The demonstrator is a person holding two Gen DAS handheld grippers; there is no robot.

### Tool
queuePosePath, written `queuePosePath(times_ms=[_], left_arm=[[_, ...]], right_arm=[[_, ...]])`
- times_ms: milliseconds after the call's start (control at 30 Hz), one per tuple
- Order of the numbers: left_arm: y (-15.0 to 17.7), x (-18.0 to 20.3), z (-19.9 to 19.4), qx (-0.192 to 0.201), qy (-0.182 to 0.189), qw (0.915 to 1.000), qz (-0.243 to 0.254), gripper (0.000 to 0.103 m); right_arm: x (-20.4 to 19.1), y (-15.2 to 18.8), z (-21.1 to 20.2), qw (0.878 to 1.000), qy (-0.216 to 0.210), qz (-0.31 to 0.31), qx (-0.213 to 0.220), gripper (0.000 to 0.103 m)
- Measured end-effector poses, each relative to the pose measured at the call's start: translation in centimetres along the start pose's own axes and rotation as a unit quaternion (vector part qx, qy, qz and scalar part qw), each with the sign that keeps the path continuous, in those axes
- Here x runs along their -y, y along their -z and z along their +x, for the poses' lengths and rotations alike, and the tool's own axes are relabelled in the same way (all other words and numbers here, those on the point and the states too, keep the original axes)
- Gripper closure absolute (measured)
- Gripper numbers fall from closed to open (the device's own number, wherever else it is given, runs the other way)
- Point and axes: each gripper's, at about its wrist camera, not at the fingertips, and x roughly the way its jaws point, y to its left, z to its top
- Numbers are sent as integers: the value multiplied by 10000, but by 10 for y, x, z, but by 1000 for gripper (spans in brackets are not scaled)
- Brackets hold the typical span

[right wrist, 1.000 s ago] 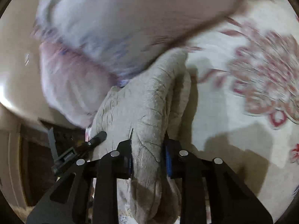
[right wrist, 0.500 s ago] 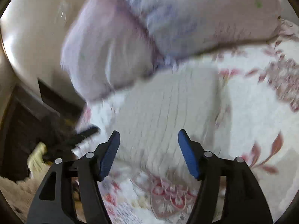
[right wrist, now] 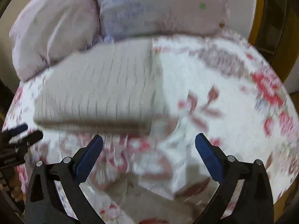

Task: Fold small clothes

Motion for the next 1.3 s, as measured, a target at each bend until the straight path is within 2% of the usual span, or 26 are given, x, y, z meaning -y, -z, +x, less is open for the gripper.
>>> queuePosePath(times_ms=[133,233,467,1300], left_arm=[[8,5,14,-260,-64,9996,-60,2],[12,16,17,-218,-412,9987,198,2],[12,13,18,-261,-426,9987,74,2],[13,15,17,-155,-482,9987,31,2]], right_arm=[[-14,11,15,9995,163,-209,-196,2],[-22,18,17,9986,363,-362,-118,1],[-22,23,17,9987,347,-350,97,1],[-23,22,16,9986,303,-421,83,1]])
